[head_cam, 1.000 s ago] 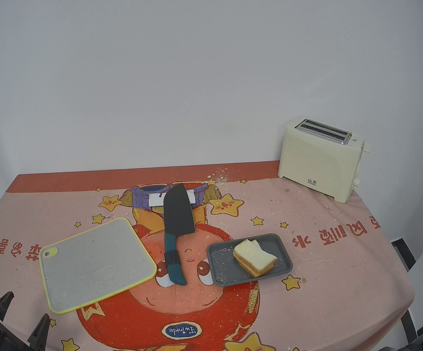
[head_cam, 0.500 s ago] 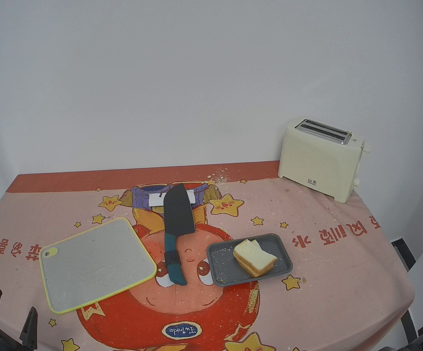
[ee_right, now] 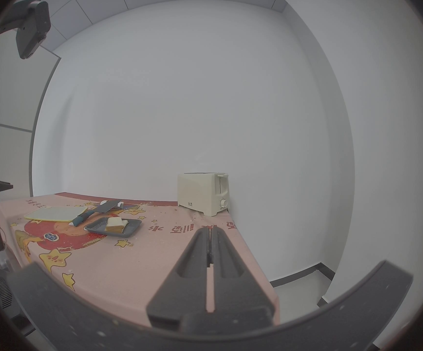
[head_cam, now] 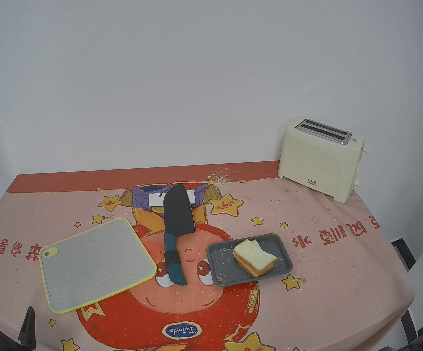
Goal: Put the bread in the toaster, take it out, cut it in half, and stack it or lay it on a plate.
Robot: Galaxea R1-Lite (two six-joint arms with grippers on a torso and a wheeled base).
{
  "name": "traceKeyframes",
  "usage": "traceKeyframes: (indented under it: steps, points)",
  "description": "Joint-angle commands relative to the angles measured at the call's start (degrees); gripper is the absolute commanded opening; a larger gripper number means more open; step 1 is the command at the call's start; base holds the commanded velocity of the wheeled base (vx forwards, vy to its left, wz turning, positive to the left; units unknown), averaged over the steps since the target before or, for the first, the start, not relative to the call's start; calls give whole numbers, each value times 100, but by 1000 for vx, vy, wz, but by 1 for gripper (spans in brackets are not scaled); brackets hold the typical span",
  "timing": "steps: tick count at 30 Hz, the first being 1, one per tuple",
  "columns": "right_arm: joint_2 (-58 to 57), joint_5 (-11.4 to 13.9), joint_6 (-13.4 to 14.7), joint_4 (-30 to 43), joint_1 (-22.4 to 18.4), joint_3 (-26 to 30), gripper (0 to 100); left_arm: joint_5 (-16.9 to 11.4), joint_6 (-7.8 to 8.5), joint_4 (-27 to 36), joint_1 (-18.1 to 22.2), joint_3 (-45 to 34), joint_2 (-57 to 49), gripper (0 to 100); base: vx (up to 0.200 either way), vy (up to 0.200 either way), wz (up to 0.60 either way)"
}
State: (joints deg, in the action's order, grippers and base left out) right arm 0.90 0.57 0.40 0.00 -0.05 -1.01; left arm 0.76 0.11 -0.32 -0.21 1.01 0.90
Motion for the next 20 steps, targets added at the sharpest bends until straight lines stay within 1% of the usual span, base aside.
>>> traceKeyframes:
  steps: [1,9,11,20]
  points:
    - [-90,13,4,0,14,84,0,-32,7,5,-6,-101,-90,100,0,0,0]
    - [-90,4,30,0,5,84,0,-40,15,14,3,-101,-90,100,0,0,0]
    - [-90,-5,30,0,5,84,0,-32,-20,14,12,-101,-90,100,0,0,0]
    - [-90,-13,4,9,5,84,0,-32,-11,14,3,-101,-90,100,0,0,0]
